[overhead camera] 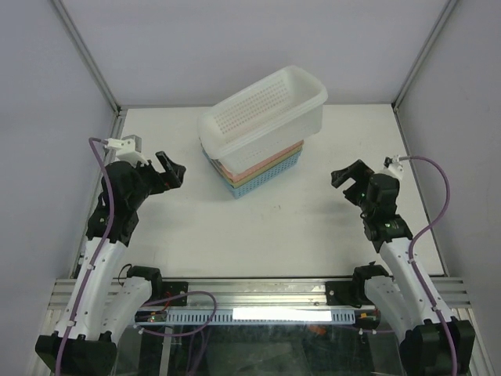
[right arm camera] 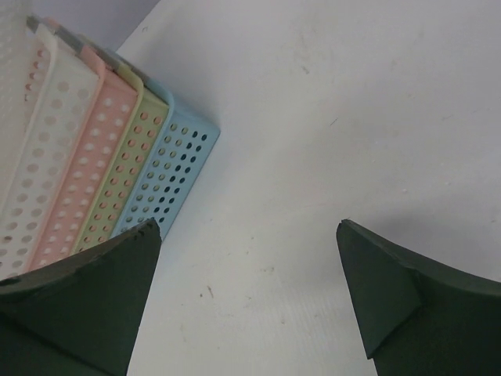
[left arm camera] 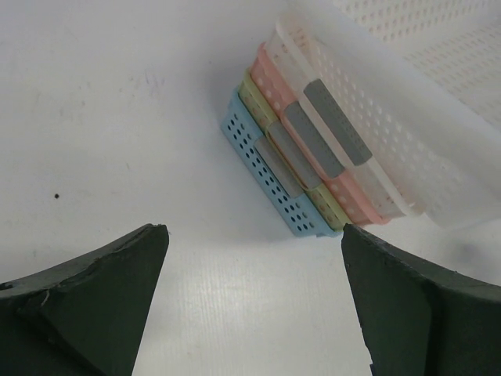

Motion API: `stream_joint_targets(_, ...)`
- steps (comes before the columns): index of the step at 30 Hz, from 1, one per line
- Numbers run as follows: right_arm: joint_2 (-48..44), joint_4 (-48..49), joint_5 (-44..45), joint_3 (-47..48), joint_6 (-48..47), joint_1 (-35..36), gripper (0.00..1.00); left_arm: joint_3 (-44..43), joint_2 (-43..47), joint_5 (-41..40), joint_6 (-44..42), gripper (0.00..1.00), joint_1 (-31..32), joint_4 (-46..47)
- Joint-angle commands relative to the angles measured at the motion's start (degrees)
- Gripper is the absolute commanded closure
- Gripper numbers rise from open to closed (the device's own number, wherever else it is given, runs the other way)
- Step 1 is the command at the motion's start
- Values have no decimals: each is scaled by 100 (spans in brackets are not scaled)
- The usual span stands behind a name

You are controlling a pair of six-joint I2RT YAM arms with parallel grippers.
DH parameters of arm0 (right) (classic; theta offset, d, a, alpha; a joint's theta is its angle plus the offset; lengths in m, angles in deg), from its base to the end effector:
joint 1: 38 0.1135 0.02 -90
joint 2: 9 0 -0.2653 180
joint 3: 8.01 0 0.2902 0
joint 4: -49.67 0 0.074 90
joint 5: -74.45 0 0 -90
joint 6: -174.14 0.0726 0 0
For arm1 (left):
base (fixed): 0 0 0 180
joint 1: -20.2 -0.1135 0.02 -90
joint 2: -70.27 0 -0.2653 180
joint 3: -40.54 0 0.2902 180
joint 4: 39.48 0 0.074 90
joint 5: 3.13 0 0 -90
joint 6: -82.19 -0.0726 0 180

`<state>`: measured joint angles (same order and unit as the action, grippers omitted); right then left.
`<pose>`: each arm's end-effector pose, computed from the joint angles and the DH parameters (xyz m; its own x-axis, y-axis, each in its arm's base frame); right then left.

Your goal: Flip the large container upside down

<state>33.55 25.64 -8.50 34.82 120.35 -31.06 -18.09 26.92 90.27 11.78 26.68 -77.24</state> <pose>0.2477 0.0212 0.2355 -0.3275 0.5507 -0.7677 0.2294 0.8346 0.5008 0.2403 -0.0316 0.3161 -0.4140 -0.2898 -0.8629 0.0301 0.9431 -0.3312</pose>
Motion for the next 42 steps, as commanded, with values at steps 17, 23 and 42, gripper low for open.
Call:
stream_joint_targets(17,4066,3313,-712,1189,2073,1968,1,-361,-177,-81,644,1,934,-90)
stream_joint_targets(23,5406,3531,-901,2429,2077,2137,1,-1798,-580,-341,245,1,941,-1002)
stream_joint_targets(42,4464,1873,-2844,2202,653,731,1,-4928,-2574,1690,-1307,1,941,-819)
